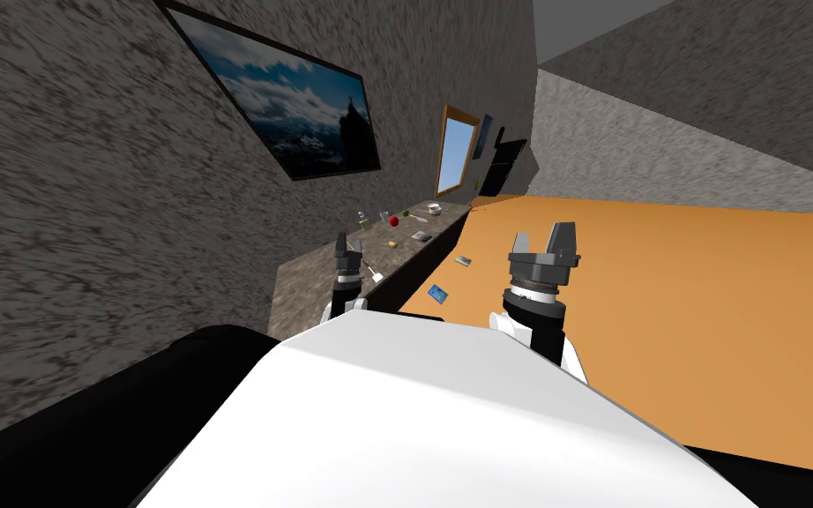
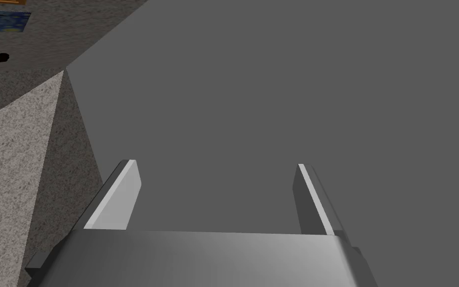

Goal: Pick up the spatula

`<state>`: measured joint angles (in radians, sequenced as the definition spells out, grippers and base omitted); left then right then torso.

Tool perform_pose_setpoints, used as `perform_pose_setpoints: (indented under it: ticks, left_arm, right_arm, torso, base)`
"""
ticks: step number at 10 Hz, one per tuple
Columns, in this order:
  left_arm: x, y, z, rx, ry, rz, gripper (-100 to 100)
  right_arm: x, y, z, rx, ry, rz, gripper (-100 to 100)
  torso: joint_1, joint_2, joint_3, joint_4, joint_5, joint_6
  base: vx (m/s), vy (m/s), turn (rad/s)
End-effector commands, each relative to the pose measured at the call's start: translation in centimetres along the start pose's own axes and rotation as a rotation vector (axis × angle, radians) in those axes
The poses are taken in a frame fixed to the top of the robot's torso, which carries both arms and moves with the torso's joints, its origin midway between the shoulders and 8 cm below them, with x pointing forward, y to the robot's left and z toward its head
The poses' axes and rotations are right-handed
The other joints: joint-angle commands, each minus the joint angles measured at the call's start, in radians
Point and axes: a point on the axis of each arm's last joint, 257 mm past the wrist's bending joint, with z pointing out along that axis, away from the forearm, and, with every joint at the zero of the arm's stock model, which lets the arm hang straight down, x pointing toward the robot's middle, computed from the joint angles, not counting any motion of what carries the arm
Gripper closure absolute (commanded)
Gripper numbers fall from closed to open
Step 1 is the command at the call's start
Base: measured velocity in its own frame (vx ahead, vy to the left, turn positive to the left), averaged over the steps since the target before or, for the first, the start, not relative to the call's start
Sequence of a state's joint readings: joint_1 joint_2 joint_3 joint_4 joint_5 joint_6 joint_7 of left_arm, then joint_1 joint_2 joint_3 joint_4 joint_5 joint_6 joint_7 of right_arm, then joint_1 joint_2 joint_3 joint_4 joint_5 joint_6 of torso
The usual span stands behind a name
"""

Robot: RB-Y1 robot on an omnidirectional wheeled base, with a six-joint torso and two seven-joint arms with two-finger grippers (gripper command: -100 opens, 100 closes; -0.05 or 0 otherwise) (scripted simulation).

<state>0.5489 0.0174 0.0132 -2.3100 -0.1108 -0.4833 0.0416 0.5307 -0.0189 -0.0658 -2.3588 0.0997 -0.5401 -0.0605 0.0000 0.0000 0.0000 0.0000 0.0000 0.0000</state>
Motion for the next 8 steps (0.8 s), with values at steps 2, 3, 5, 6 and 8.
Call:
perform_pose_setpoints:
  ticks: [2, 3, 5, 6, 8]
  left_arm:
    - [-0.2, 1.9, -0.8, -0.066, 0.048, 0.030, -100]
    - [-0.4, 2.8, -1.2, -0.099, 0.062, 0.042, -100]
    - [-1.3, 4.9, -2.2, -0.179, 0.088, 0.070, -100]
    - [-1.8, 6.1, -2.9, -0.226, 0.101, 0.087, -100]
    - [-2.5, 7.3, -3.7, -0.276, 0.113, 0.106, -100]
  right_arm:
    - [0.0, 0.0, 0.0, 0.000, 0.000, 0.000, 0]
    - [0.0, 0.0, 0.0, 0.000, 0.000, 0.000, 0]
    - [0.0, 0.0, 0.0, 0.000, 0.000, 0.000, 0]
    - [0.0, 0.0, 0.0, 0.000, 0.000, 0.000, 0]
    - [0.0, 0.0, 0.0, 0.000, 0.000, 0.000, 0]
  torso:
    - [0.000, 0.000, 0.000, 0.000, 0.000, 0.000]
    - [0.000, -0.001, -0.001, 0.000, 0.000, 0.000]
    - [0.000, -0.002, -0.001, 0.000, 0.000, 0.000]
    - [0.000, -0.002, -0.001, 0.000, 0.000, 0.000]
    - [0.000, -0.001, -0.001, 0.000, 0.000, 0.000]
  base:
    - [0.015, -0.007, -0.067]
    - [0.022, -0.010, -0.057]
    - [0.025, -0.011, -0.079]
    - [0.024, -0.013, -0.147]
    - [0.023, -0.009, -0.082]
